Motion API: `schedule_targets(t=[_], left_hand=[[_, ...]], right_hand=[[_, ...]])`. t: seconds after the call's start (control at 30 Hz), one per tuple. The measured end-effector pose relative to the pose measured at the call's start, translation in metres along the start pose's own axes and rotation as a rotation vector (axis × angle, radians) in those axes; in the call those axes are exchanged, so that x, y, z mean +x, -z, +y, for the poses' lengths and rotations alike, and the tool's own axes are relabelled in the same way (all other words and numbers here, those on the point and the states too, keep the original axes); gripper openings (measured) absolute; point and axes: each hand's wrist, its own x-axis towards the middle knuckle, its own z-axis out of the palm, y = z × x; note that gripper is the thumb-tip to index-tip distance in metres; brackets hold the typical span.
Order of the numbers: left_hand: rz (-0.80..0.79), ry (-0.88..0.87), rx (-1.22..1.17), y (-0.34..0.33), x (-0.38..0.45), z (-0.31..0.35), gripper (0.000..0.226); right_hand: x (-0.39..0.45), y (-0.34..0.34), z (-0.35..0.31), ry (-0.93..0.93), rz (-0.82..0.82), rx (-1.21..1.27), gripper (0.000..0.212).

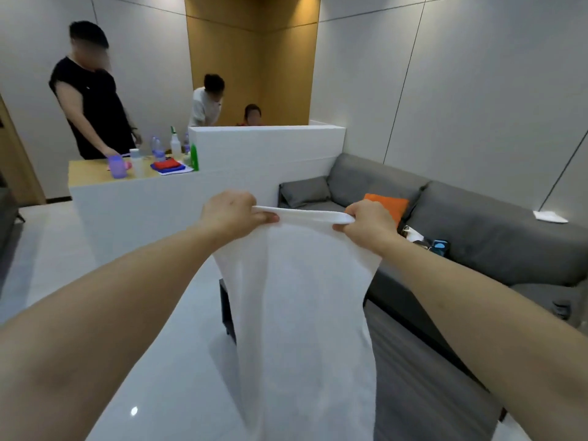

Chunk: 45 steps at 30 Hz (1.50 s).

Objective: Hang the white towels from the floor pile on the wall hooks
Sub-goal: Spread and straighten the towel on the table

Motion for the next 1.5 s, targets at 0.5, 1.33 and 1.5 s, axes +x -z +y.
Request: schedule_targets(t=[0.5,1.33,1.5], left_hand=[[0.172,0.110,0.129,-0.029,0.197,0.005,0.020],[-0.434,0.600,-0.041,-0.313,-0.054,0.349,0.024],[-0.633,0.663,-0.047,-0.363,-0.160,0.407,0.011]], right_hand=[[0.228,-0.001,0.036,0.055,0.276,0.137,0.011],[0.088,-0.171,0.468,0.225,-0.499,0.130,0.018],[-0.004,-0.176,0.536,0.203,-0.659,0.043,0.018]])
